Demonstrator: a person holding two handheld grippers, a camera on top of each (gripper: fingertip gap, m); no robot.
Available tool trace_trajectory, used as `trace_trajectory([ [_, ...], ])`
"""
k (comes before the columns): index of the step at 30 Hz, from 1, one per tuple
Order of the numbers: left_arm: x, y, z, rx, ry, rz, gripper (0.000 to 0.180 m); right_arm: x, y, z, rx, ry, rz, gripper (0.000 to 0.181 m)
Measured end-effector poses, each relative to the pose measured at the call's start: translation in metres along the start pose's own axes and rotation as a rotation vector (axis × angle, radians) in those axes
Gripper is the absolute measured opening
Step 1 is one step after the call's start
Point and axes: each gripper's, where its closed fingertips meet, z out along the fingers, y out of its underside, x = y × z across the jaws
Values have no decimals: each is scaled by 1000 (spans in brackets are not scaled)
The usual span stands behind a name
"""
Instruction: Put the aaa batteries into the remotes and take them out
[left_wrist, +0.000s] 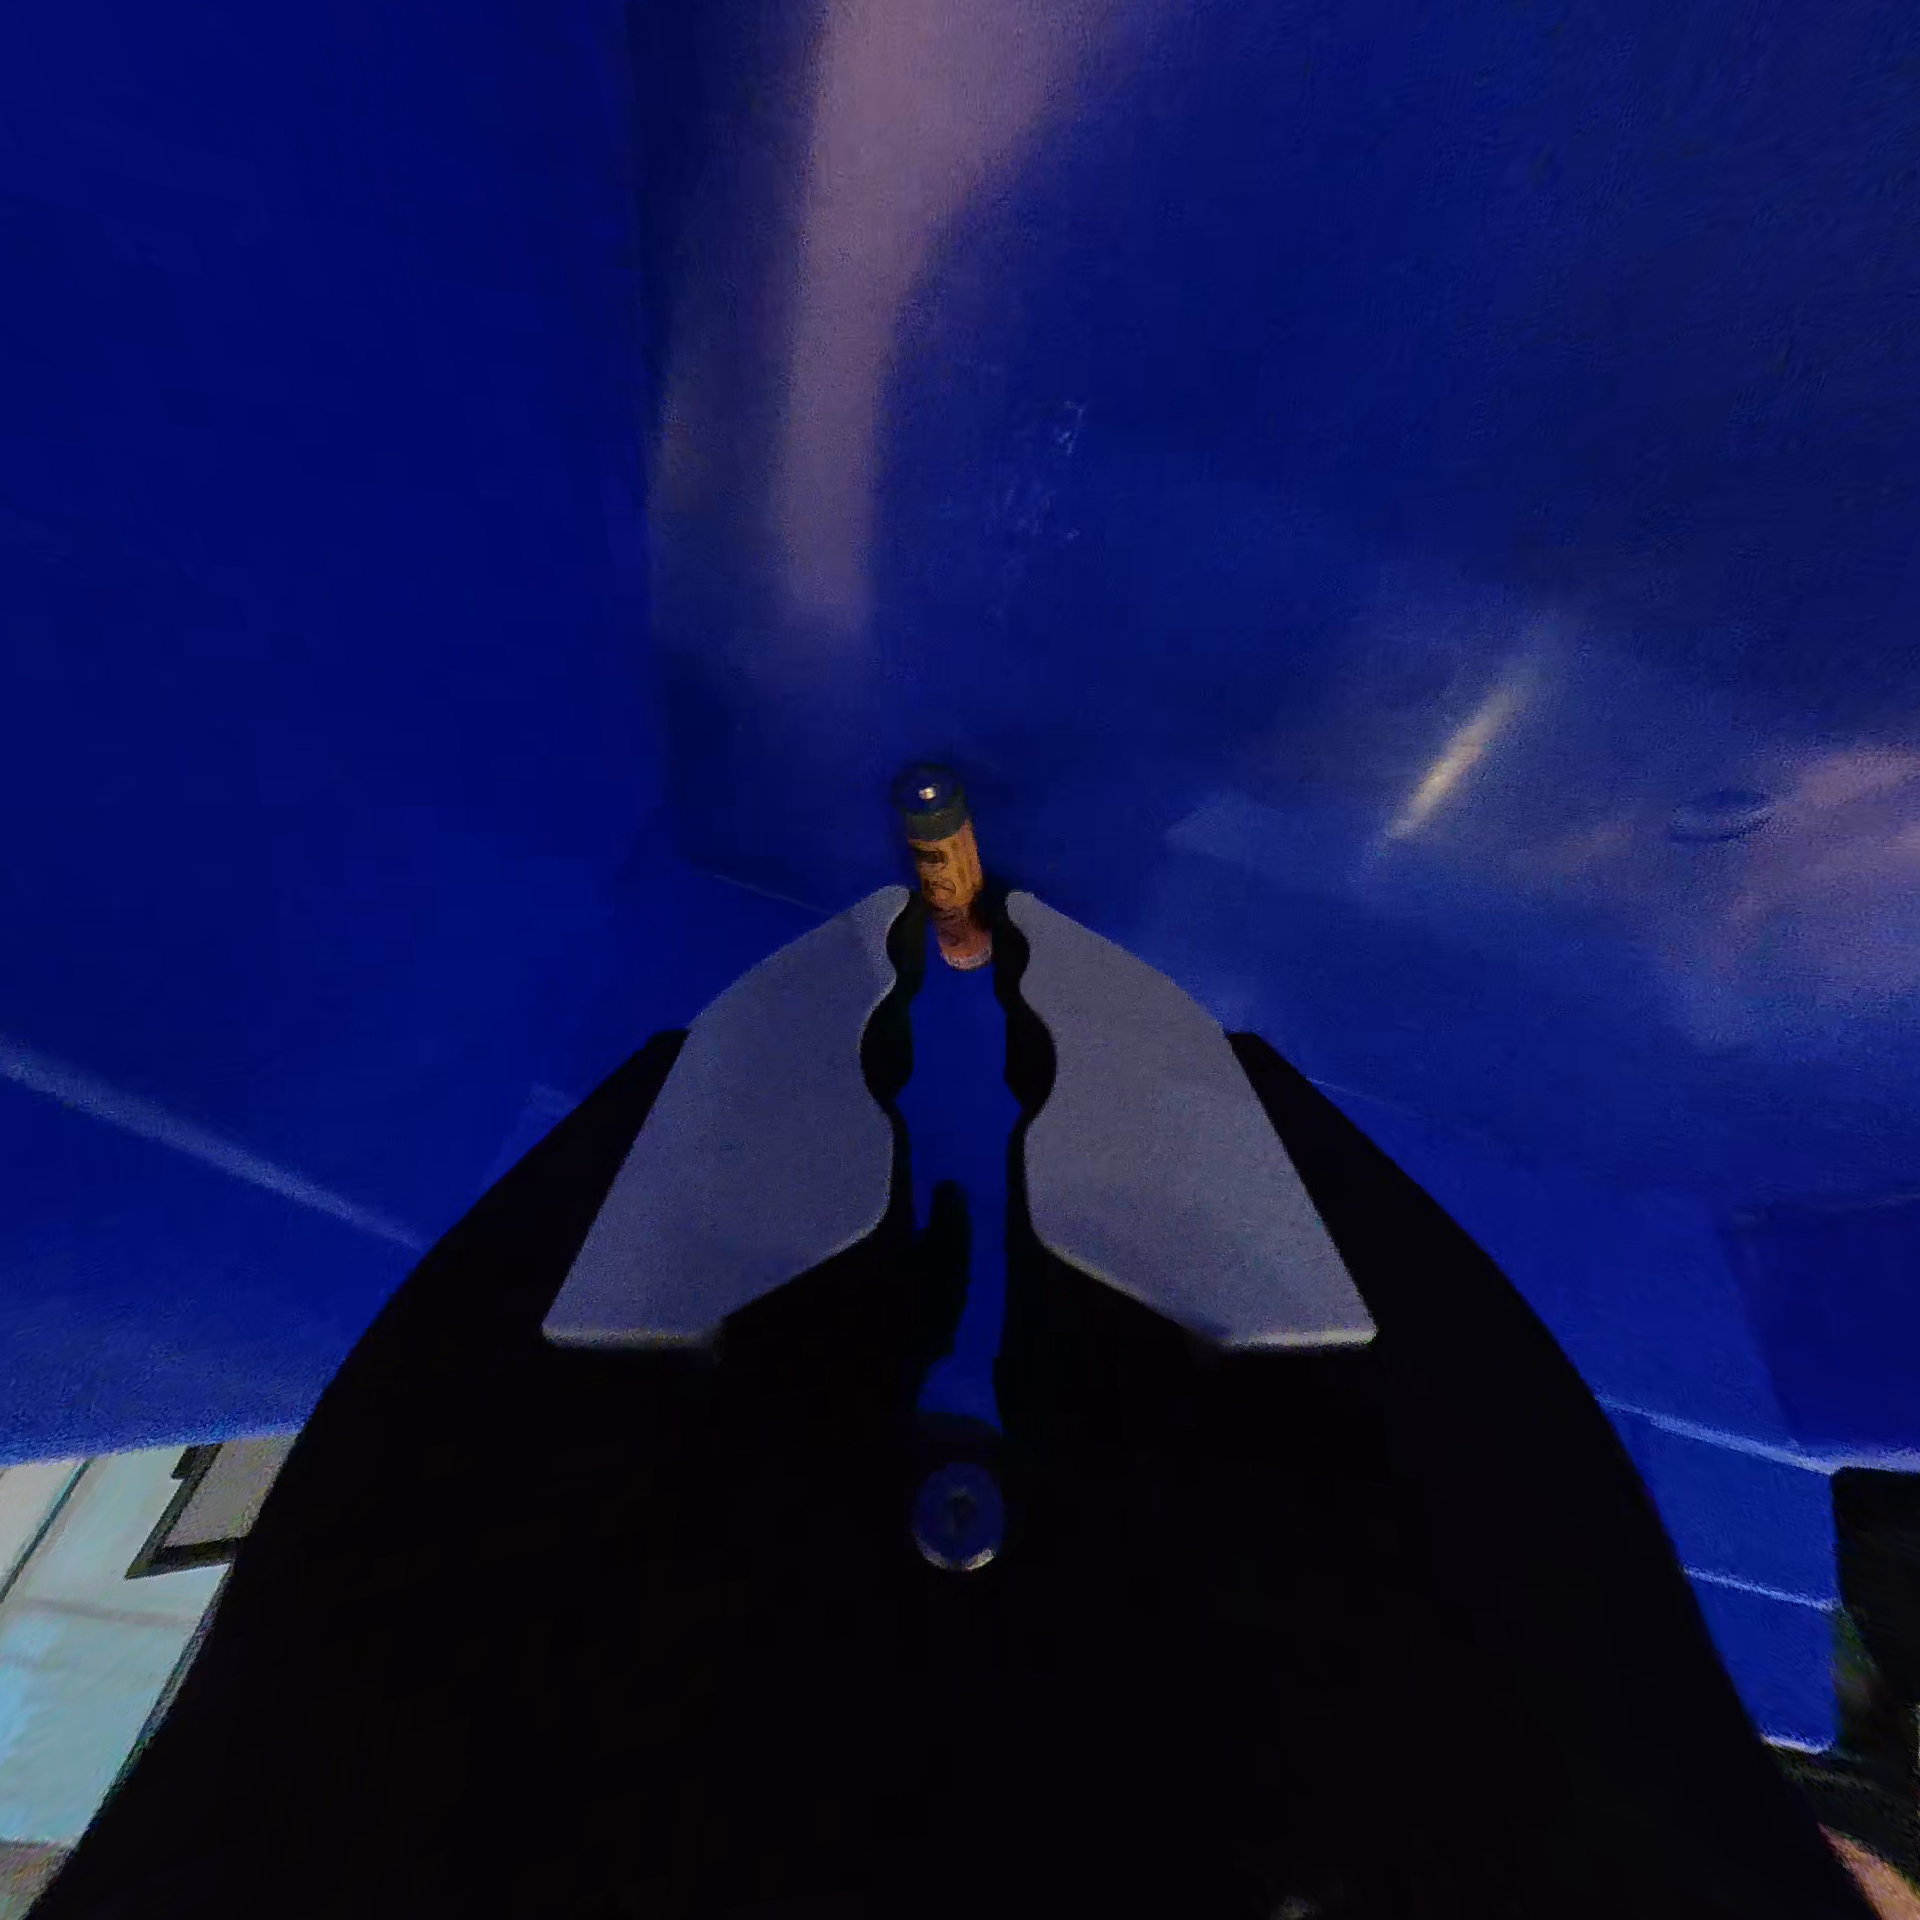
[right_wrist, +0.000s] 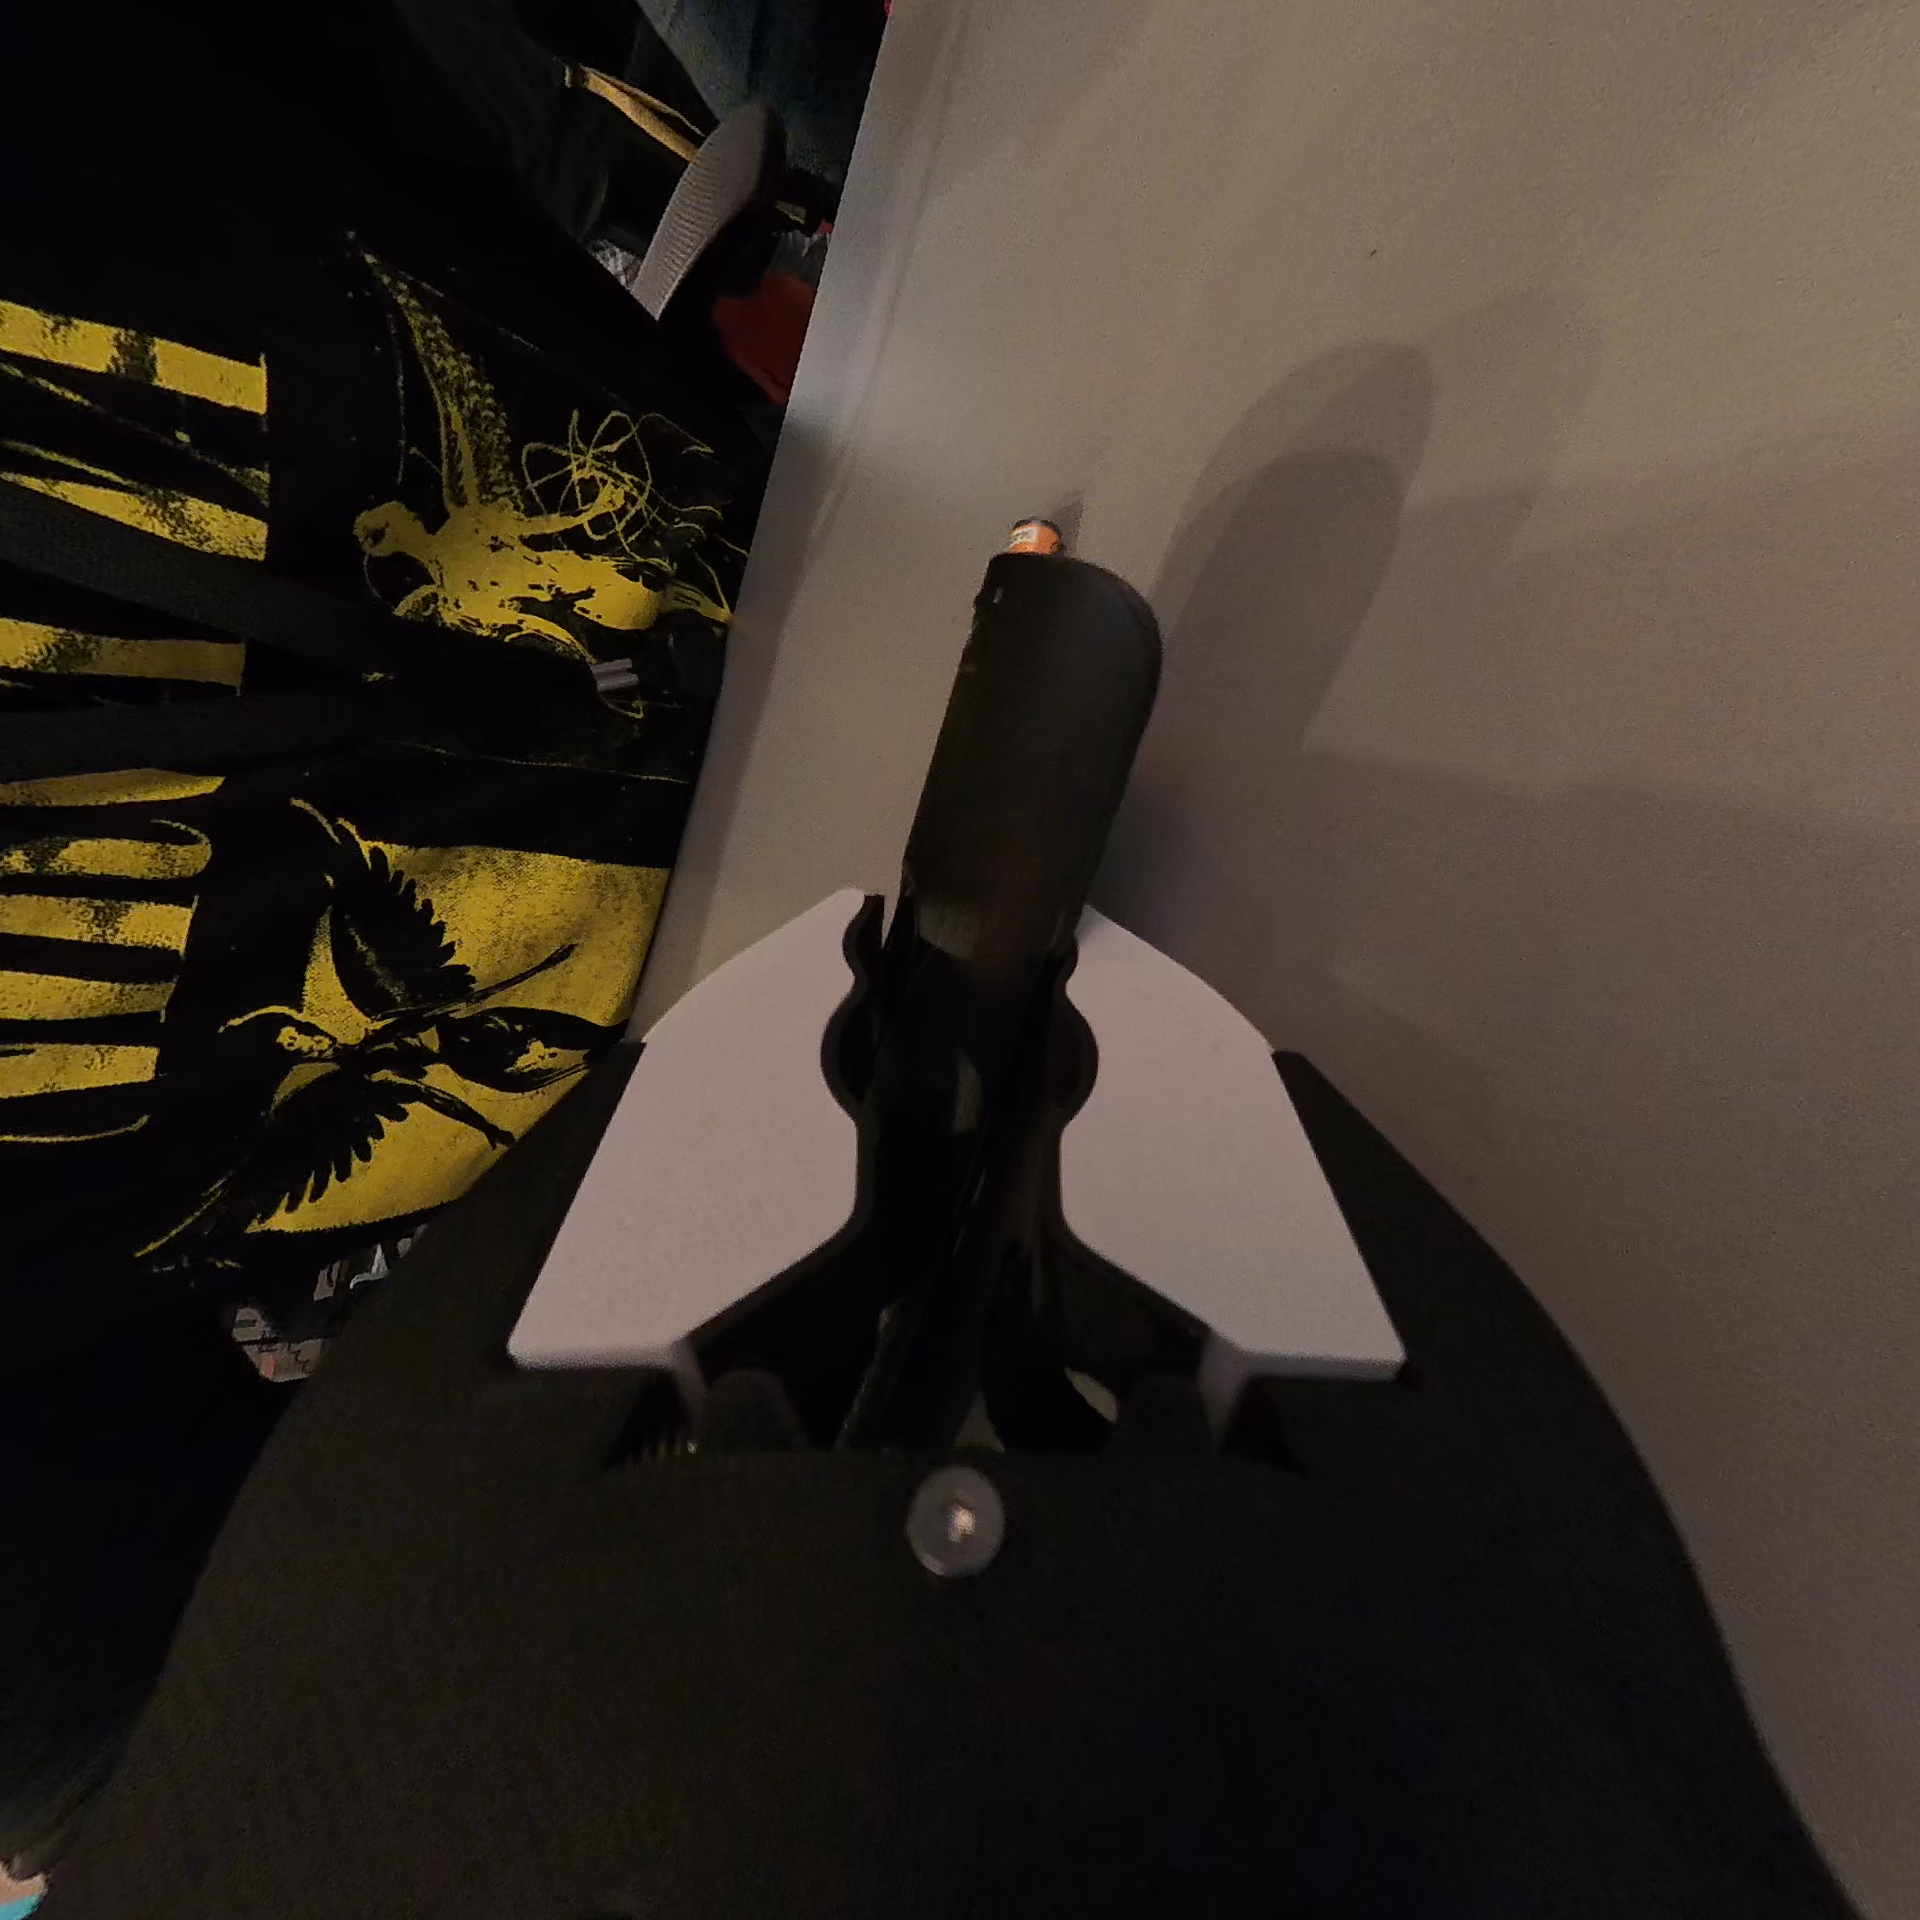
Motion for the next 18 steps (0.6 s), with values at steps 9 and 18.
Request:
trace_trajectory([
  [9,9,-3,-13,63,-5,5,11,1,-1,-1,8,1,9,29],
  [18,88,28,-131,436,-163,-86,11,2,-5,-3,25,-34,62,27],
])
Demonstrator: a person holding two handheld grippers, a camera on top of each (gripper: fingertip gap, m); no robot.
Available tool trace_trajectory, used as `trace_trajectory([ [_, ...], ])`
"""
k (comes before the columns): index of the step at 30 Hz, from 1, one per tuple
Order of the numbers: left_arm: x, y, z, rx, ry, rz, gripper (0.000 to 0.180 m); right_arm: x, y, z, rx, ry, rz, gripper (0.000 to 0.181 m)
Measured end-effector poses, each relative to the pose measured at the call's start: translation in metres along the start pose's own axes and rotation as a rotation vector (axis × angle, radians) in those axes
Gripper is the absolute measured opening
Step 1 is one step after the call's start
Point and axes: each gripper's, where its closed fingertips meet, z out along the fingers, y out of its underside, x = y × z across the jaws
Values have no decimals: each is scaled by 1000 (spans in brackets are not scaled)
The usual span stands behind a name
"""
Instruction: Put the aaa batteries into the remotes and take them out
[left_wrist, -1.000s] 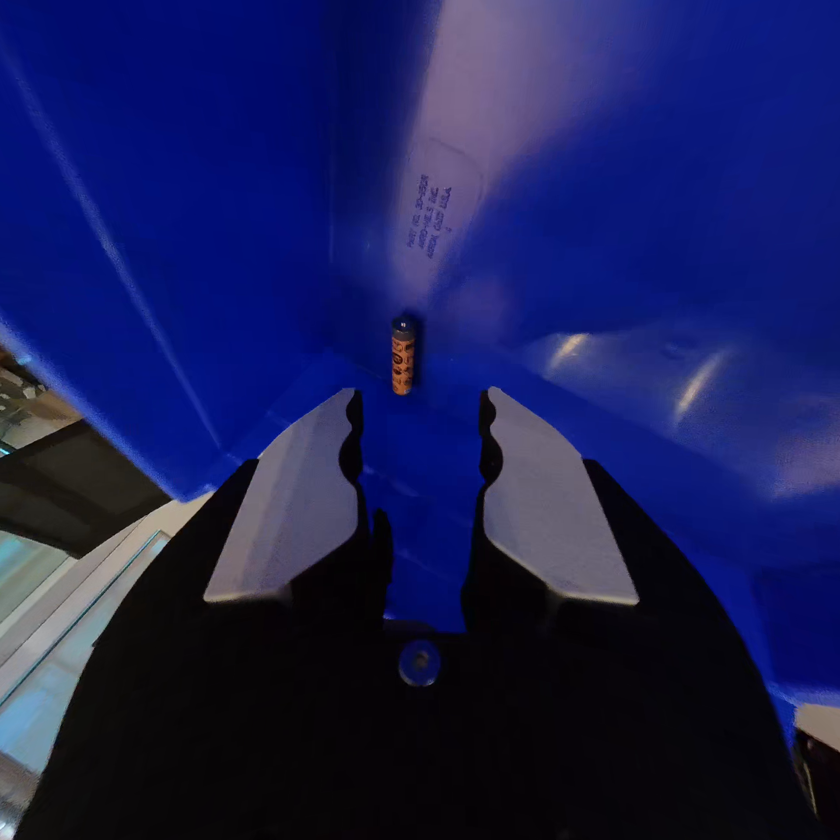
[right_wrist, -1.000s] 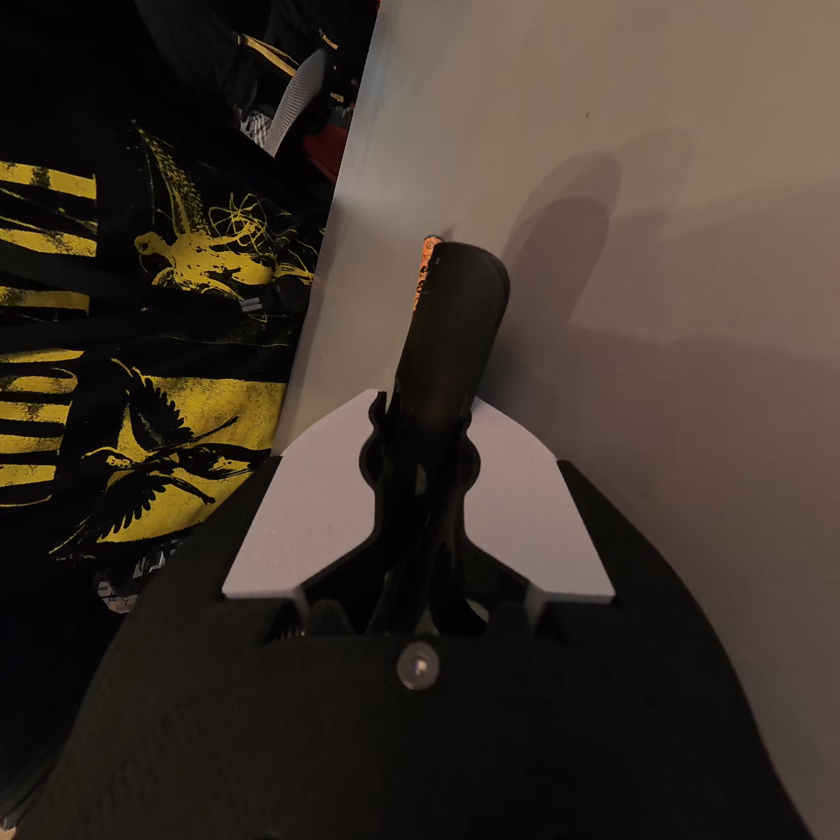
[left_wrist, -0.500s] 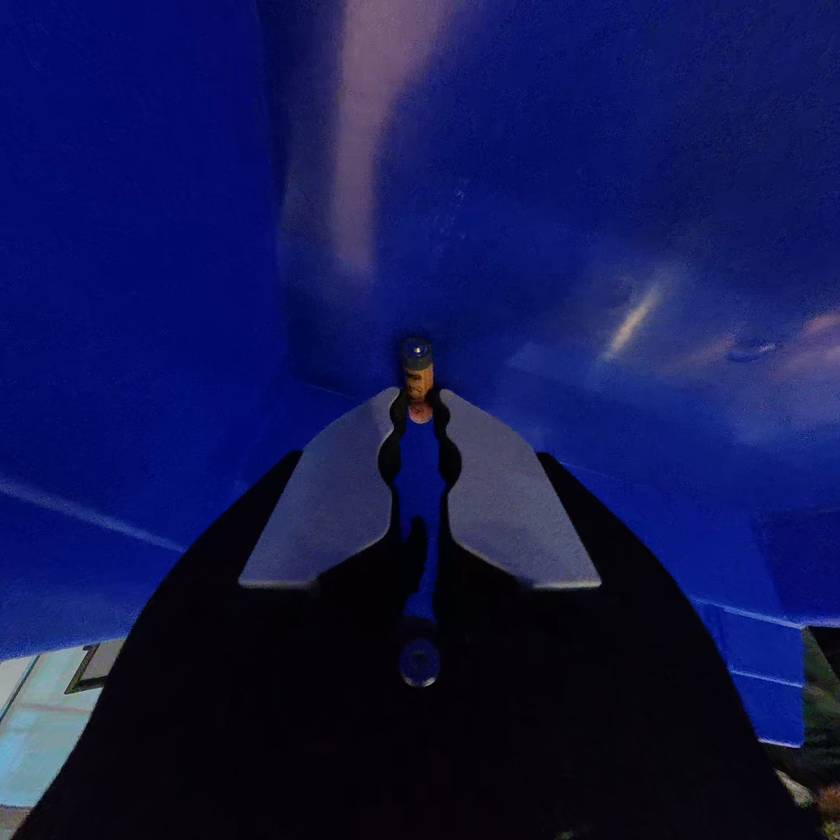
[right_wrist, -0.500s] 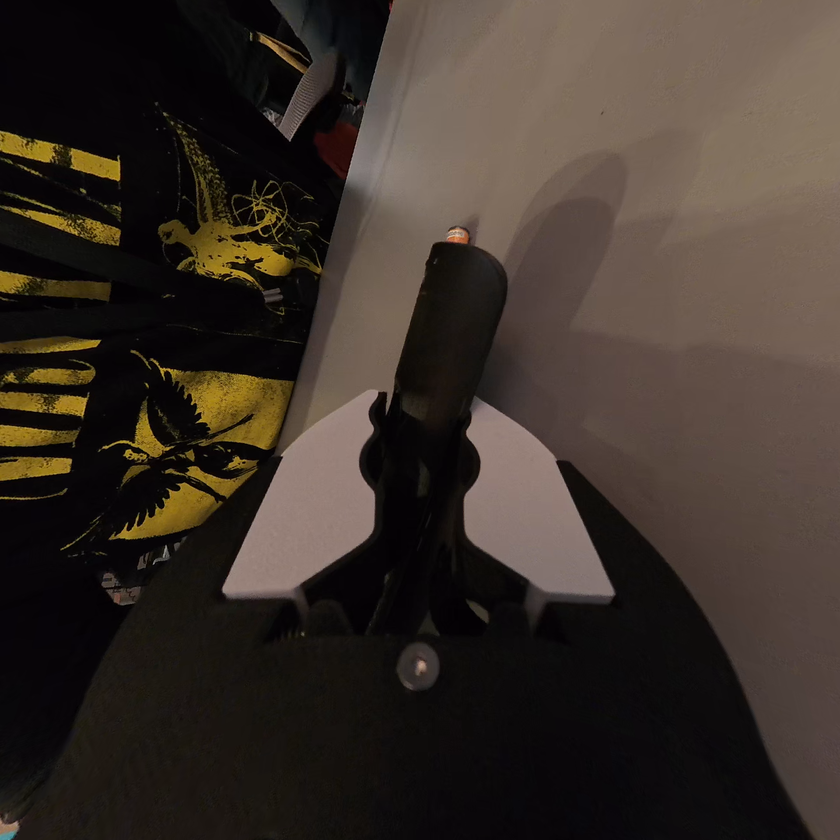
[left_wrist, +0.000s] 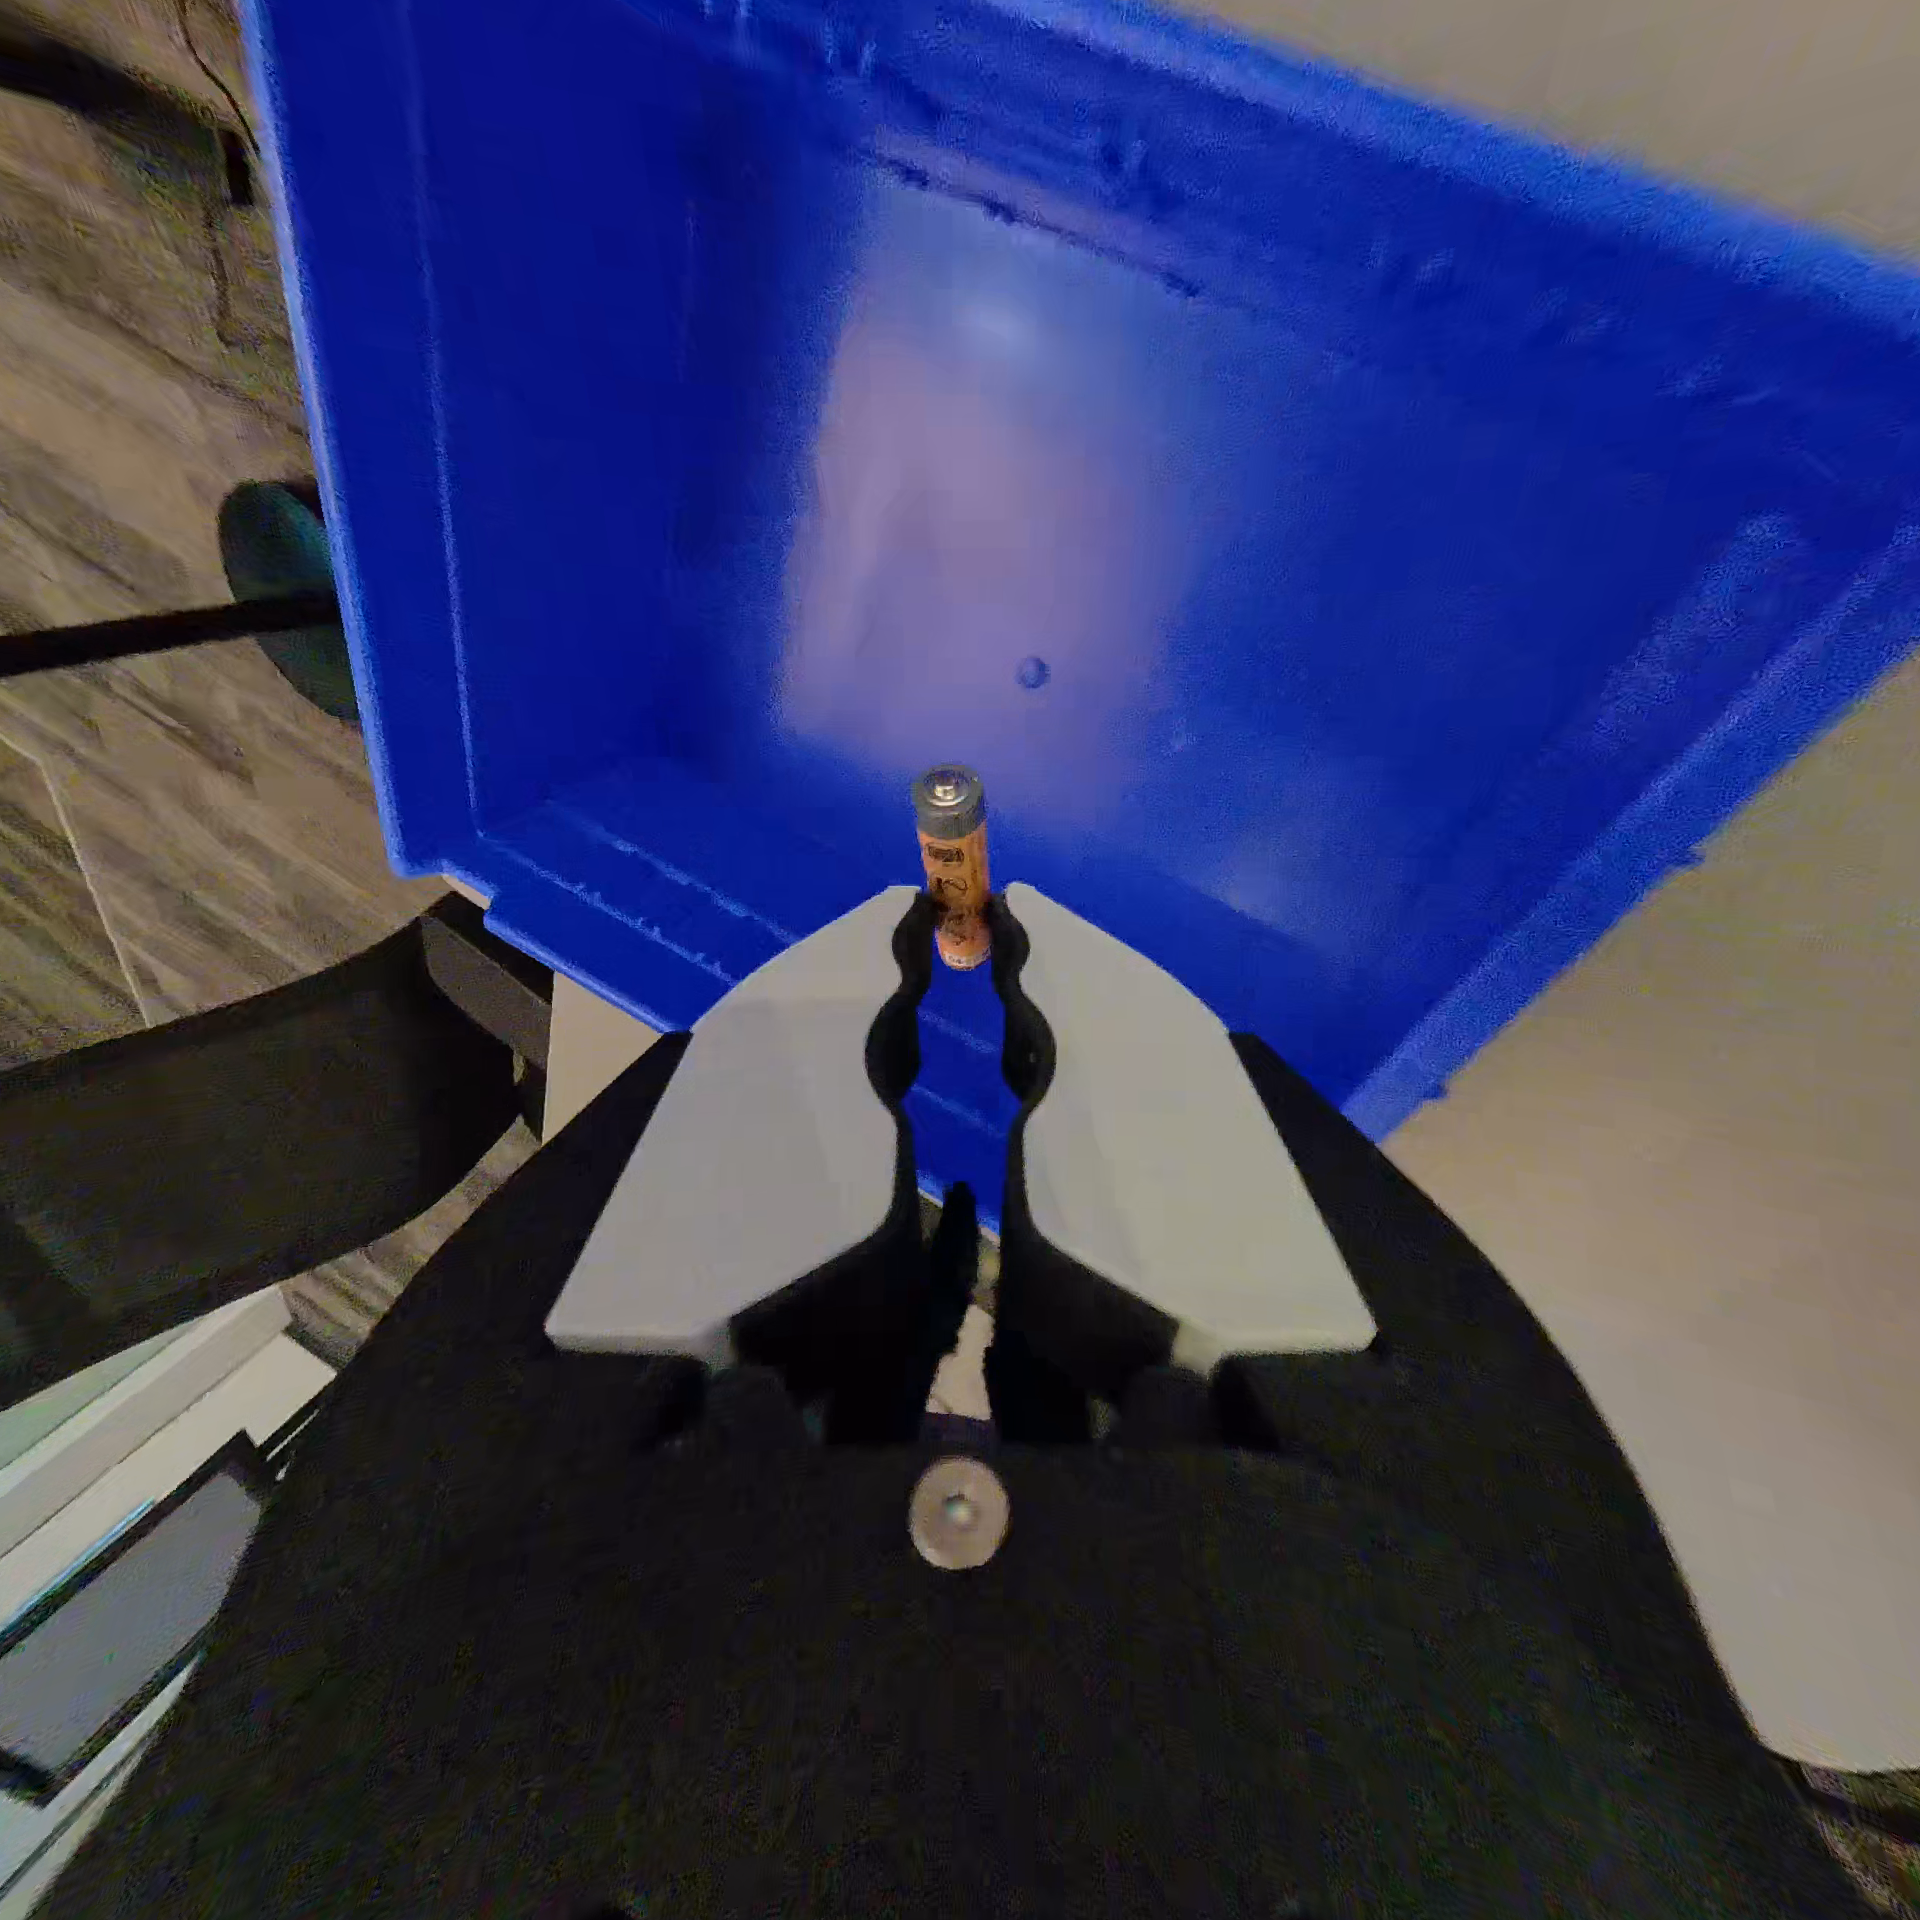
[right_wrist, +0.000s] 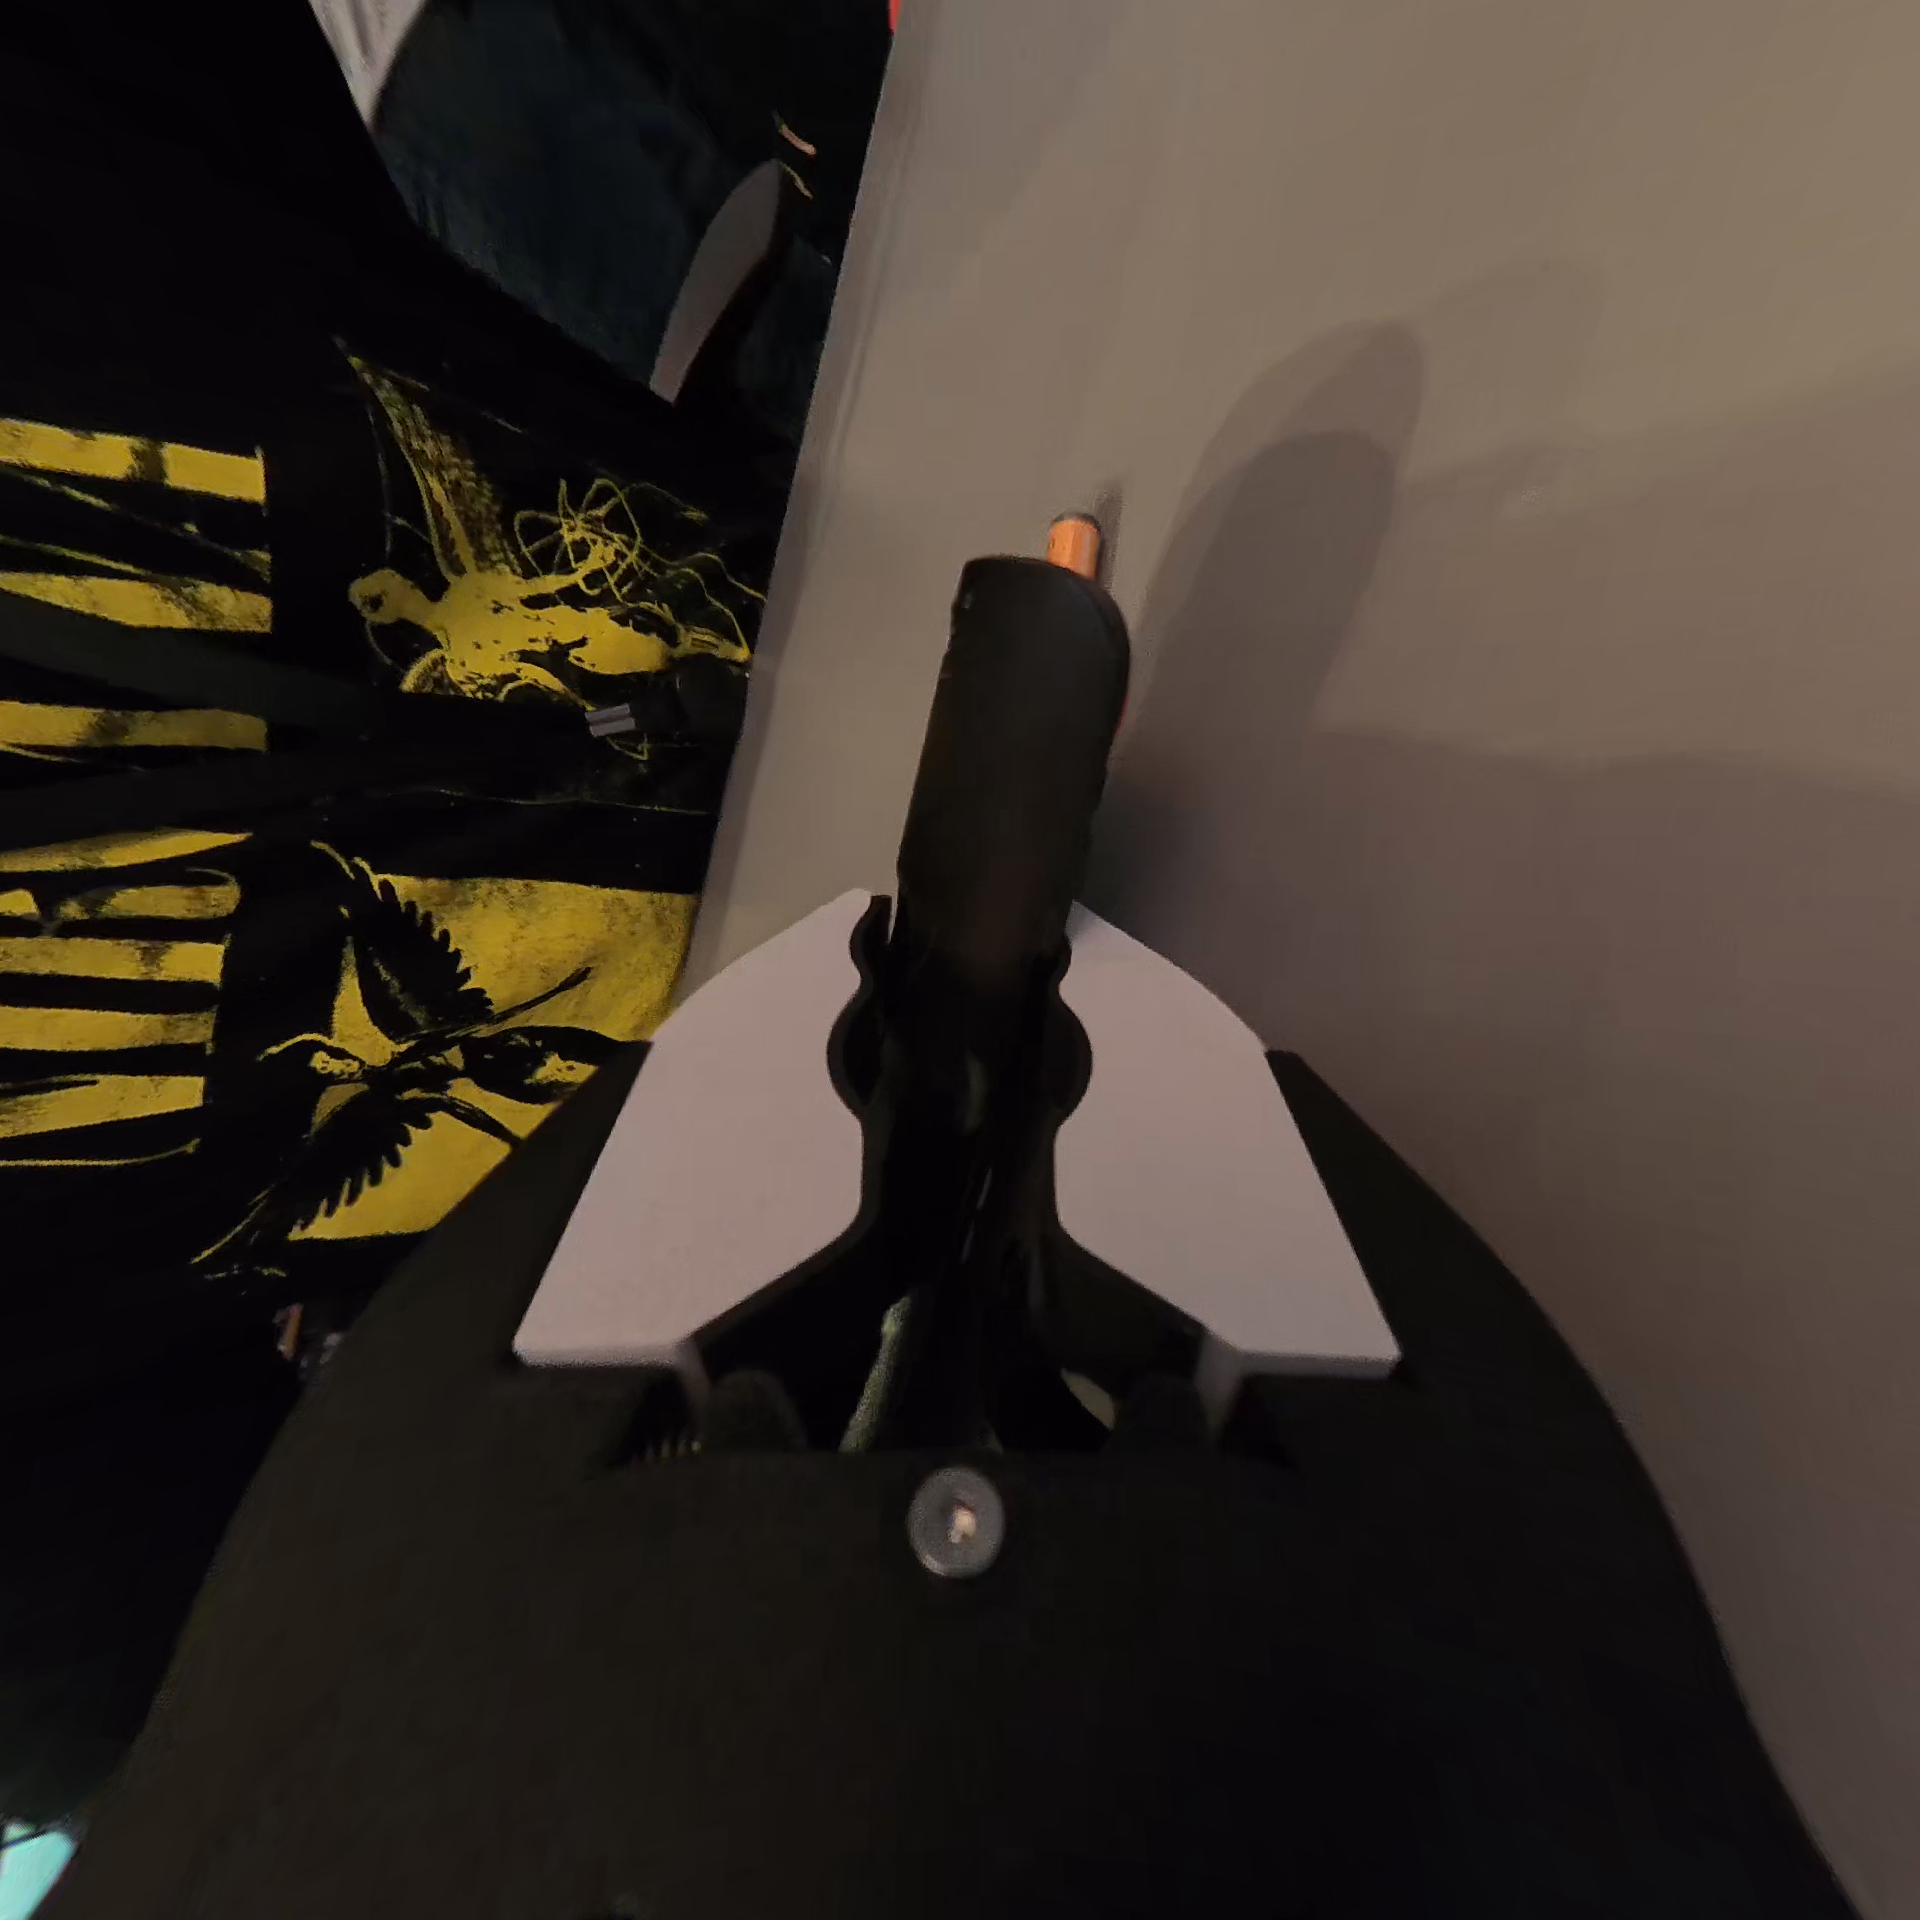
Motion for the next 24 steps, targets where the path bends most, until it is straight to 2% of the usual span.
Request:
trace_trajectory([
  [8,150,-54,-100,359,-25,-15,11,9,-16,13,-81,-2,6,25],
  [11,209,-83,-102,469,60,-13,11,8,-16,13,-77,-2,-2,25],
  [14,246,-113,-81,571,153,-85,11,5,-11,13,-85,-6,-20,26],
  [16,272,-126,-64,582,301,-112,11,2,-6,13,-91,-10,-24,26],
  [22,309,-136,-23,408,409,-18,11,0,-1,10,-89,-10,-29,27],
  [24,325,-141,-22,399,478,17,11,-1,0,10,-98,-16,-34,27],
])
